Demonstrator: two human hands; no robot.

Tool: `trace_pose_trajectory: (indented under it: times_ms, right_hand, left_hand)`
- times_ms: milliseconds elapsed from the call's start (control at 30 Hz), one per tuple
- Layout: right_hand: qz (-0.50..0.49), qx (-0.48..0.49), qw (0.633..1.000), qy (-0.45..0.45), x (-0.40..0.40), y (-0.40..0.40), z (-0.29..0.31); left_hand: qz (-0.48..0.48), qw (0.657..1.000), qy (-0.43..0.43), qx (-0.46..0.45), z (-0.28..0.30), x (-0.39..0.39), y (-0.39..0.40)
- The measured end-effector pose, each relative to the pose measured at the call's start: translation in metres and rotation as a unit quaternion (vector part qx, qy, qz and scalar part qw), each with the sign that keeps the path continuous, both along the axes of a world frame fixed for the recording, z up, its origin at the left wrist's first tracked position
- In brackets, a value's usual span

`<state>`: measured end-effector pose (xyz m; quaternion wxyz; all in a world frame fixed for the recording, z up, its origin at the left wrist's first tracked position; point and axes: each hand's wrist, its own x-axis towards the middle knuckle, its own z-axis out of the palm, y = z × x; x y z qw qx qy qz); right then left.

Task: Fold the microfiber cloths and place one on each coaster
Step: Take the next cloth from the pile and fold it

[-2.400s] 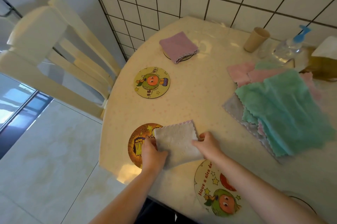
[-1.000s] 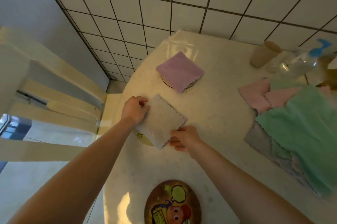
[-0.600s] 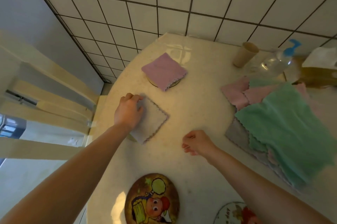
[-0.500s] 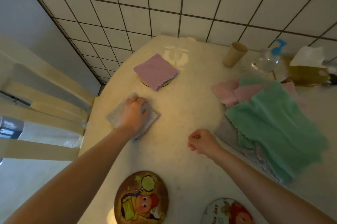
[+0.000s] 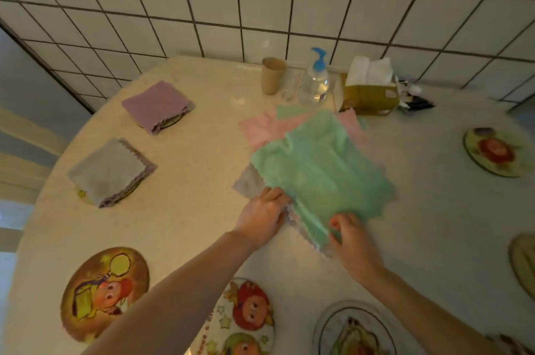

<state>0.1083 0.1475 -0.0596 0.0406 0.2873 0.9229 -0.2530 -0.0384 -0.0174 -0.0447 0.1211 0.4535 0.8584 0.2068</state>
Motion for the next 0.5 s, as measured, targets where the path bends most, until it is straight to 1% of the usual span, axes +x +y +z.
trace_pose_trajectory:
  times_ms: [100,200,267,367,400,500]
  right_hand:
    - [0.040,0.027,0.998,-0.033,0.013,0.018,-0.007]
    - [0.076,0.028,0.996,-0.045,0.010,0.026,-0.013]
    - [0.069,-0.001,0.998,-0.014,0.005,0.030,-0.014]
    - [-0.001,-0.092,0.995,0.038,-0.002,0.044,-0.012]
    - [-0.010,-0.108,0.993,0.043,-0.003,0.052,-0.011]
    - [0.011,-0.108,0.992,0.057,-0.006,0.071,-0.009]
  left_hand:
    - [-0.065,0.997,0.029,-0.026,-0.004,0.020,0.033]
    - [-0.086,0.994,0.034,-0.065,-0.009,0.022,0.048]
    - [-0.081,0.993,0.041,-0.081,-0.013,0.018,0.051]
    - [-0.074,0.990,0.051,-0.104,-0.015,0.009,0.055]
    - [-0.081,0.989,0.052,-0.111,-0.015,0.006,0.056]
    - [-0.068,0.986,0.069,-0.136,-0.014,-0.001,0.063]
